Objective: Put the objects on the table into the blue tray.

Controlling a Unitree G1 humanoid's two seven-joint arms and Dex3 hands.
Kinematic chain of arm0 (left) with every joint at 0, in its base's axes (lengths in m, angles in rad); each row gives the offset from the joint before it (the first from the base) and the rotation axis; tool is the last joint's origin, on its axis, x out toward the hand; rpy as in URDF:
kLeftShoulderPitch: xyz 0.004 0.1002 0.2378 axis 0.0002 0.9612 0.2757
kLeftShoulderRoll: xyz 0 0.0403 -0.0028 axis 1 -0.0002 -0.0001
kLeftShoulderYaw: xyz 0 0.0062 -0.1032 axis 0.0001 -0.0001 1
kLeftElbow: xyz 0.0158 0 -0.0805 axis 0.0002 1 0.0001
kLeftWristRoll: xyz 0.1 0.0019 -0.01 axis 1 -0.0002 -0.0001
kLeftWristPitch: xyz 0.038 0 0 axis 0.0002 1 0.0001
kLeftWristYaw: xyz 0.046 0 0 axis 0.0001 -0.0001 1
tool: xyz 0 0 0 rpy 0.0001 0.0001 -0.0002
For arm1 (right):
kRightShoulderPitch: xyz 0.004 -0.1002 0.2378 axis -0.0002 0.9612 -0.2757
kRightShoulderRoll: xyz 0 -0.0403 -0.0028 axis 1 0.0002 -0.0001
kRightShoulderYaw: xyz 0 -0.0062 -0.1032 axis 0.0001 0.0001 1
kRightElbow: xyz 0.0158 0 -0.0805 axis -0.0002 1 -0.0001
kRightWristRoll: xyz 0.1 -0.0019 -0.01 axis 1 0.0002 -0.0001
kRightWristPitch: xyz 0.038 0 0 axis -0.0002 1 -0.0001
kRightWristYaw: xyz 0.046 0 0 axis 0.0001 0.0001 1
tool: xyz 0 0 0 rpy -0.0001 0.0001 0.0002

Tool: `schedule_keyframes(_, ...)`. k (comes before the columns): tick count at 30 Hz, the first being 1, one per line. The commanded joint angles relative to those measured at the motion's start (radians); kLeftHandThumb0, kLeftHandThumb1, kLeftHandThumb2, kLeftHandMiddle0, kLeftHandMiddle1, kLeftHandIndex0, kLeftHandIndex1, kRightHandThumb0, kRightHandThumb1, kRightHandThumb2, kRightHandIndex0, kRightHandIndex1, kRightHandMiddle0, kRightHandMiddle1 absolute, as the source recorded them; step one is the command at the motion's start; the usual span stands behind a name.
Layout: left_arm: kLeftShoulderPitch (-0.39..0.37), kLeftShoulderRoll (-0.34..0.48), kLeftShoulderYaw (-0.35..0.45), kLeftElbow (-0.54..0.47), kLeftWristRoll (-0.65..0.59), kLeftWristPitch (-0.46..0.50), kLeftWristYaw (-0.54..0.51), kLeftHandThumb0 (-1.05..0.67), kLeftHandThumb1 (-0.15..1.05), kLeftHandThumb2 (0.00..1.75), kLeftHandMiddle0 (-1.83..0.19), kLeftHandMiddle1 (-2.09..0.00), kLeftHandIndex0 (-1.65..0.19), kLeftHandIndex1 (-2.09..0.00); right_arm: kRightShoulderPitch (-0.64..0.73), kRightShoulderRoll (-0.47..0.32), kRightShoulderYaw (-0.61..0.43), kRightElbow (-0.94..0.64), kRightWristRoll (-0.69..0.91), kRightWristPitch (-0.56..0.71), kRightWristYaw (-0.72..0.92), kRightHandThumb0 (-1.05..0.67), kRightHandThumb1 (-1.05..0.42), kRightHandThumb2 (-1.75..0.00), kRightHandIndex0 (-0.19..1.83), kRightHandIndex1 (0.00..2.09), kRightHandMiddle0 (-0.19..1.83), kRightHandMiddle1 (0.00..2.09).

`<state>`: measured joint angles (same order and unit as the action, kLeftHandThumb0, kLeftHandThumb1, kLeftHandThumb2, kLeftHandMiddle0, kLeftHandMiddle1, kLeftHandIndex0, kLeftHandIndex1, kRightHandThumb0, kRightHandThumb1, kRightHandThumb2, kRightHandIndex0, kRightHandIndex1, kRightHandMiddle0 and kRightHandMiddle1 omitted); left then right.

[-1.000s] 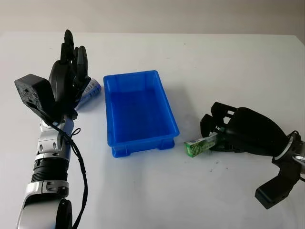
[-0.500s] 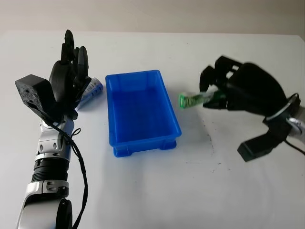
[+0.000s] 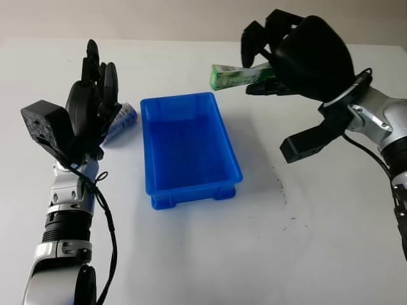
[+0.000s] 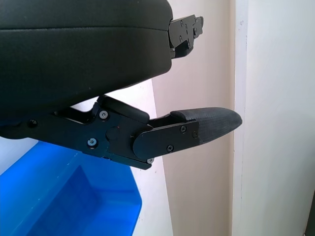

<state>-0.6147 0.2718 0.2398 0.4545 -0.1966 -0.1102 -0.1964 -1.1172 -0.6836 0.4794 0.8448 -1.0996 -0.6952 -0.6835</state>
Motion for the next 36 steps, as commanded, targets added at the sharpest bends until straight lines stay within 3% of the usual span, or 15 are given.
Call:
schedule_keyframes(1, 0.005, 0.006, 0.001, -0.002, 0.004, -0.012, 0.000, -0.72, 1.05, 0.60, 0.19, 0.00, 0.19, 0.00, -0.041, 0.028, 0.035, 0.013, -0.014, -0.009, -0.019, -0.52, -1.05, -0.11, 0.79, 2.03, 0.61, 2.08)
schedule_keyframes(10, 0.003, 0.002, 0.001, -0.006, 0.003, -0.013, 0.006, -0.70, 1.05, 0.62, 0.19, 0.00, 0.19, 0.00, -0.099, 0.134, 0.172, 0.093, -0.057, -0.043, -0.020, -0.54, -1.05, -0.17, 0.68, 2.08, 0.50, 2.07)
schedule_keyframes(17, 0.013, -0.003, 0.002, -0.022, 0.002, -0.004, 0.019, -0.71, 1.05, 0.61, 0.19, 0.00, 0.19, 0.00, -0.104, 0.148, 0.208, 0.106, -0.039, -0.072, 0.035, -0.57, -1.05, -0.18, 0.64, 1.92, 0.45, 1.92)
schedule_keyframes(21, 0.012, -0.002, -0.002, -0.019, 0.006, -0.007, 0.024, -0.71, 1.05, 0.61, 0.19, 0.00, 0.19, 0.00, -0.104, 0.133, 0.202, 0.101, -0.015, -0.106, 0.076, -0.60, -1.05, -0.18, 0.47, 1.70, 0.31, 1.80)
schedule_keyframes(23, 0.008, 0.000, -0.002, -0.005, 0.007, -0.017, 0.019, -0.71, 1.05, 0.61, 0.19, 0.00, 0.19, 0.00, -0.106, 0.125, 0.197, 0.098, -0.001, -0.128, 0.094, -0.63, -1.05, -0.18, 0.33, 1.64, 0.14, 1.76)
schedule_keyframes(25, 0.002, -0.002, -0.001, 0.005, 0.008, -0.023, 0.022, -0.72, 1.05, 0.58, 0.19, 0.00, 0.19, 0.00, -0.110, 0.115, 0.197, 0.091, 0.003, -0.142, 0.107, -0.70, -1.05, -0.24, 0.19, 1.31, 0.02, 1.40)
schedule_keyframes(29, -0.002, -0.006, -0.001, 0.004, 0.006, -0.015, 0.029, -0.73, 1.05, 0.55, 0.19, 0.00, 0.19, 0.00, -0.104, 0.099, 0.187, 0.069, 0.012, -0.144, 0.118, -0.78, -1.05, -0.36, 0.19, 0.36, 0.03, 0.54)
schedule_keyframes(31, -0.002, -0.006, -0.002, 0.005, 0.009, -0.017, 0.033, -0.73, 1.05, 0.54, 0.19, 0.00, 0.19, 0.00, -0.101, 0.093, 0.178, 0.060, 0.029, -0.147, 0.142, -0.79, -1.05, -0.39, 0.11, 0.15, -0.02, 0.31)
schedule_keyframes(36, -0.005, -0.004, -0.001, 0.011, 0.011, -0.025, 0.032, -0.73, 1.05, 0.54, 0.19, 0.00, 0.19, 0.00, -0.083, 0.089, 0.130, 0.035, 0.099, -0.155, 0.188, -0.76, -1.05, -0.37, -0.09, 0.02, -0.18, 0.13)
